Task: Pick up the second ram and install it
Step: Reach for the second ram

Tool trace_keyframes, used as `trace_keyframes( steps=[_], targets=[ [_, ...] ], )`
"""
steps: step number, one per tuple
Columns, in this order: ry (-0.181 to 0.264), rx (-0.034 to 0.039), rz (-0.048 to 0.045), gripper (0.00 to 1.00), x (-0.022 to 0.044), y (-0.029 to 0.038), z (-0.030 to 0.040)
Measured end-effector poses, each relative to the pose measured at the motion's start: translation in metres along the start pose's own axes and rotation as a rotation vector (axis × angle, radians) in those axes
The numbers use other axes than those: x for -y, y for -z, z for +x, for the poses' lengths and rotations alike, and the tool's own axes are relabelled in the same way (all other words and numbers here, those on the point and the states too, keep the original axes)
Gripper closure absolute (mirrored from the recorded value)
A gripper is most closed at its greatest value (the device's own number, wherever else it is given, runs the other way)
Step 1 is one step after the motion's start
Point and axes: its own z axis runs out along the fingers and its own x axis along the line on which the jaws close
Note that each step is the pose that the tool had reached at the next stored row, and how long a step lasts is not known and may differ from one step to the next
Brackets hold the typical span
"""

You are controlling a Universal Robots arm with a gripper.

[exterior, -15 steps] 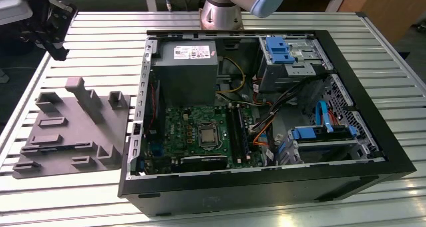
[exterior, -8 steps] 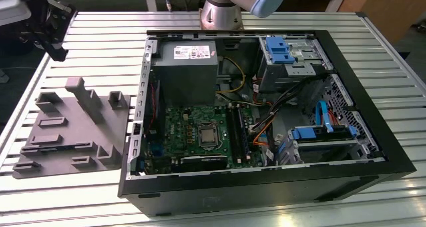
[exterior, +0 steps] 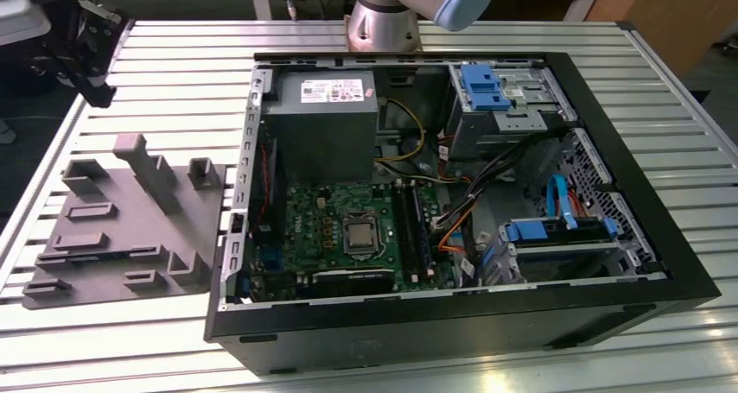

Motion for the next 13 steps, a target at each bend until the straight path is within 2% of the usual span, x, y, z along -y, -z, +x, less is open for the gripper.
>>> trace_keyframes(
  steps=[13],
  targets=[
    [0.0, 0.0, 0.0, 0.89, 0.0027, 0.0001, 0.0031]
  ],
)
